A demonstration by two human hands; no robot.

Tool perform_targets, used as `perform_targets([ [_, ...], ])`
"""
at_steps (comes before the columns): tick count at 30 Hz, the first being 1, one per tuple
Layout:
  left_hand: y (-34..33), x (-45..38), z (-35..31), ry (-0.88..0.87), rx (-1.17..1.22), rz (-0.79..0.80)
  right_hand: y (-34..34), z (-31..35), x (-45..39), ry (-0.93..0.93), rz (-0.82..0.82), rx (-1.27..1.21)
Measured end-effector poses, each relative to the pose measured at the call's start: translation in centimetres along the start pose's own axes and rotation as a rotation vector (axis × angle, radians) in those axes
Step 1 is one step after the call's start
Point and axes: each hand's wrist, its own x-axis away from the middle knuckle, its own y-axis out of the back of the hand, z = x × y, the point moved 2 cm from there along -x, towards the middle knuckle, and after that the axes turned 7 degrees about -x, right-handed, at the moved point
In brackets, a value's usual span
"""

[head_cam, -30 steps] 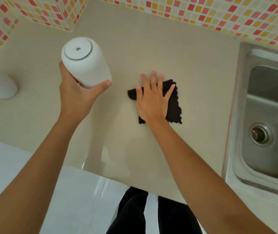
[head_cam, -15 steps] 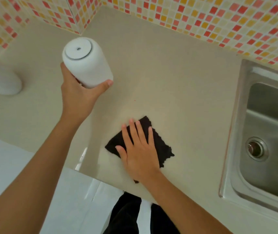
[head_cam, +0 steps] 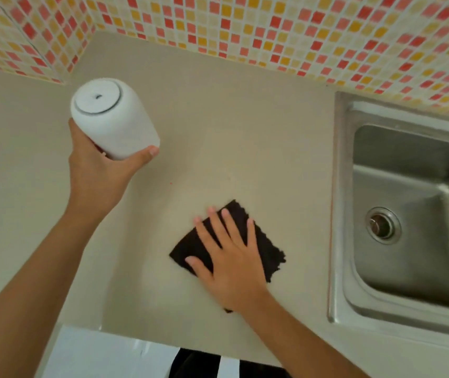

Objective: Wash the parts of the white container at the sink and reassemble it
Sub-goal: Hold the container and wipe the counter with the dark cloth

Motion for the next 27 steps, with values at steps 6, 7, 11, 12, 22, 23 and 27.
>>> perform_targets([
  [6,-1.6,-1.1,-1.3,-0.008,0.003,0.006,4.0,-8.0,-16.7,-0.348,-0.065,-0.002],
  [7,-1.5,-1.4,-1.5,-0.011,0.005,-0.001,4.3,-8.8,-18.2,-0.397,-0.059,-0.009],
  [11,-0.8,-2.9,-1.6,-0.009,0.011,-0.04,2.5,-5.5,-14.9,-0.386,-0.173,0.004],
  [12,-0.7,-3.1,-1.6,-0.009,0.016,-0.046,1.7,-3.1,-12.1,-0.32,-0.189,-0.014],
  [22,-0.5,-3.6,-0.1,-0.012,0.001,-0.01,2.5,-3.0,-18.7,-0.103,-0.085,-0.03],
  [23,-0.4,-3.4,0.1,-0.013,-0.001,-0.01,3.4,-4.7,-21.9,-0.199,-0.082,-0.032],
  [27,-0.2,-3.2,0.3,-0.009,0.021,-0.023,3.3,-5.1,-24.8,-0.345,-0.104,-0.037],
])
